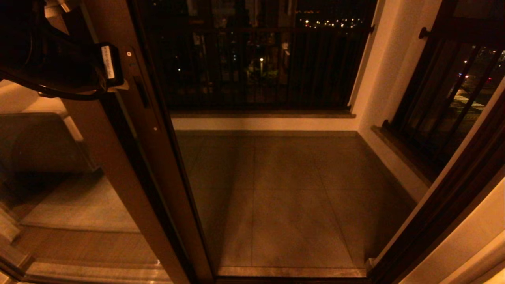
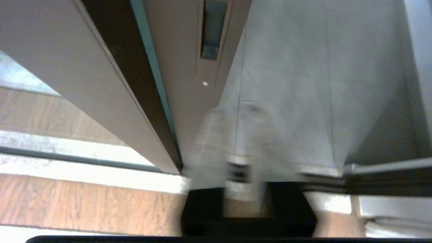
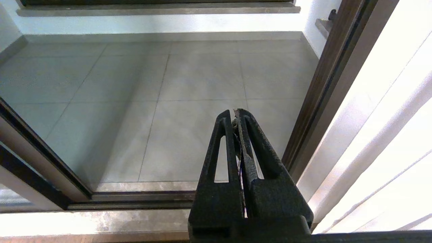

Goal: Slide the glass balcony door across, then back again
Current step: Close the slid door

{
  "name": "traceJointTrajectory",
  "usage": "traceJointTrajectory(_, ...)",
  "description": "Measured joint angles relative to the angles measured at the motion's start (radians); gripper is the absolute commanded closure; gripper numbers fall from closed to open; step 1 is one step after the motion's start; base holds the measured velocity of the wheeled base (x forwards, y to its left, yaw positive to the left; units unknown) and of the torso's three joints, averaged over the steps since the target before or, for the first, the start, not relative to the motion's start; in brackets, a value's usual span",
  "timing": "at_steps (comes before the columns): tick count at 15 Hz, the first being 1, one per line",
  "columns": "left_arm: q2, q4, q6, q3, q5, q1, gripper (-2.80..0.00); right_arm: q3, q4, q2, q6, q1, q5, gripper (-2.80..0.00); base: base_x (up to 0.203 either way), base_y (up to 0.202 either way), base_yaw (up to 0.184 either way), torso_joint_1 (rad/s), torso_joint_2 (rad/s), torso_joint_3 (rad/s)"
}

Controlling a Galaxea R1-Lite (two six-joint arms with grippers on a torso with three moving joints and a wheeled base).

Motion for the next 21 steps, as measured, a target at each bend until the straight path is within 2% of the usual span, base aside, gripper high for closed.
traceJointTrajectory(2,-0.001,-0.023,-0.003,0.032,-0.022,0.002,-2.8,0.0,0.0,0.0,0.0,0.0,0.0,0.0,0.0,0.0,0.0,0.0,0.0,0.0)
traceJointTrajectory(4,0.003,-0.124,-0.003,0.078,-0.039,0.017,-2.8,0.0,0.0,0.0,0.0,0.0,0.0,0.0,0.0,0.0,0.0,0.0,0.0,0.0)
traceJointTrajectory(5,0.006,-0.183,-0.002,0.103,-0.065,0.026,-2.8,0.0,0.0,0.0,0.001,0.0,0.0,0.0,0.0,0.0,0.0,0.0,0.0,0.0)
traceJointTrajectory(7,0.011,-0.261,0.002,0.134,-0.168,0.041,-2.8,0.0,0.0,0.0,0.0,0.0,0.0,0.0,0.0,0.0,0.0,0.0,0.0,0.0)
traceJointTrajectory(9,0.014,-0.27,0.032,0.137,-0.238,0.051,-2.8,0.0,0.0,0.0,0.0,0.0,0.0,0.0,0.0,0.0,0.0,0.0,0.0,0.0)
traceJointTrajectory(11,0.022,-0.285,0.072,0.136,-0.245,0.055,-2.8,0.0,0.0,0.0,0.0,0.0,0.0,0.0,0.0,0.0,0.0,0.0,0.0,0.0)
traceJointTrajectory(13,0.033,-0.296,0.075,0.138,-0.265,0.063,-2.8,0.0,0.0,0.0,-0.001,0.0,0.0,0.0,0.0,0.0,0.0,0.0,0.0,0.0)
traceJointTrajectory(16,0.035,-0.297,0.083,0.147,-0.411,0.123,-2.8,0.0,0.0,0.0,-0.001,0.0,0.0,0.0,0.0,0.0,0.0,0.0,0.0,0.0)
traceJointTrajectory(19,0.03,-0.298,0.15,0.17,-0.569,0.212,-2.8,0.0,0.0,0.0,0.0,0.0,0.0,0.0,0.0,0.0,0.0,0.0,0.0,0.0)
traceJointTrajectory(21,0.025,-0.299,0.17,0.183,-0.621,0.245,-2.8,0.0,0.0,0.0,0.0,0.0,0.0,0.0,0.0,0.0,0.0,0.0,0.0,0.0)
